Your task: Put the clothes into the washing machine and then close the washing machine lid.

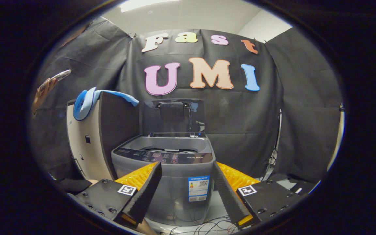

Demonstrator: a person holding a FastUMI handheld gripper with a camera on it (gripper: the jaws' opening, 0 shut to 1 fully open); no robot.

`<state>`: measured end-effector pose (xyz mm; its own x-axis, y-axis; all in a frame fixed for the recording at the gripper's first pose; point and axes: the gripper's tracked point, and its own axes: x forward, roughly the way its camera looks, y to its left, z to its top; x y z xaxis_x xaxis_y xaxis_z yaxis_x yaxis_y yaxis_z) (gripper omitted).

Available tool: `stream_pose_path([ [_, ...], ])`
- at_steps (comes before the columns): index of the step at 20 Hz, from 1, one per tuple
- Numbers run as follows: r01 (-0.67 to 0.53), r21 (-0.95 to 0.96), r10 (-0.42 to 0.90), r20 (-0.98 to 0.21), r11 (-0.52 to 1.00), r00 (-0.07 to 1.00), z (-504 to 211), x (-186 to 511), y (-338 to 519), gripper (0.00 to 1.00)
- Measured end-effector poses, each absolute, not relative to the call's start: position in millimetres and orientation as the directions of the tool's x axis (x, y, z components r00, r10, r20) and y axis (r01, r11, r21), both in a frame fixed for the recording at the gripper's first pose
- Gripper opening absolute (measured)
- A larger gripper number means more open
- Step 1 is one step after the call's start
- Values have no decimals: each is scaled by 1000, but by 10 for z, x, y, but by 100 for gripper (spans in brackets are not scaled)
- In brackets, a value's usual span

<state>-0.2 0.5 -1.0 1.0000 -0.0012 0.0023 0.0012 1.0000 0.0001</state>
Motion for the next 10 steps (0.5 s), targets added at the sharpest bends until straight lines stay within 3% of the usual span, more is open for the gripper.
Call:
stream_pose_path([
  [10, 7, 3, -7, 7, 1000, 1000, 14, 17, 12, 97],
])
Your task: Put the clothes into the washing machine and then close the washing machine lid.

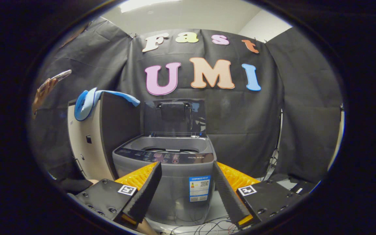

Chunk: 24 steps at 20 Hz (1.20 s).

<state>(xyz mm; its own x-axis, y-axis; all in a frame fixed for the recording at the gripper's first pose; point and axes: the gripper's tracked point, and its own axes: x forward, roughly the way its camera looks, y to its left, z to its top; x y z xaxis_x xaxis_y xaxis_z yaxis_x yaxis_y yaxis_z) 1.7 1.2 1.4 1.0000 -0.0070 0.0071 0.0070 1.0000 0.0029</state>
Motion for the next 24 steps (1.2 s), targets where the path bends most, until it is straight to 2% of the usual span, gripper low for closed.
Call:
stream_pose_path([
  [4, -6, -7, 7, 39, 1000, 999, 327, 168, 248, 96],
  [12, -167, 48, 161, 117, 985, 980, 1541, 749, 1337, 95],
  [19, -363, 76, 355, 101, 929, 929, 2328, 1317, 2536, 95],
  [24, -435, 79, 430, 78, 897, 899, 2649, 1753, 3284, 95],
])
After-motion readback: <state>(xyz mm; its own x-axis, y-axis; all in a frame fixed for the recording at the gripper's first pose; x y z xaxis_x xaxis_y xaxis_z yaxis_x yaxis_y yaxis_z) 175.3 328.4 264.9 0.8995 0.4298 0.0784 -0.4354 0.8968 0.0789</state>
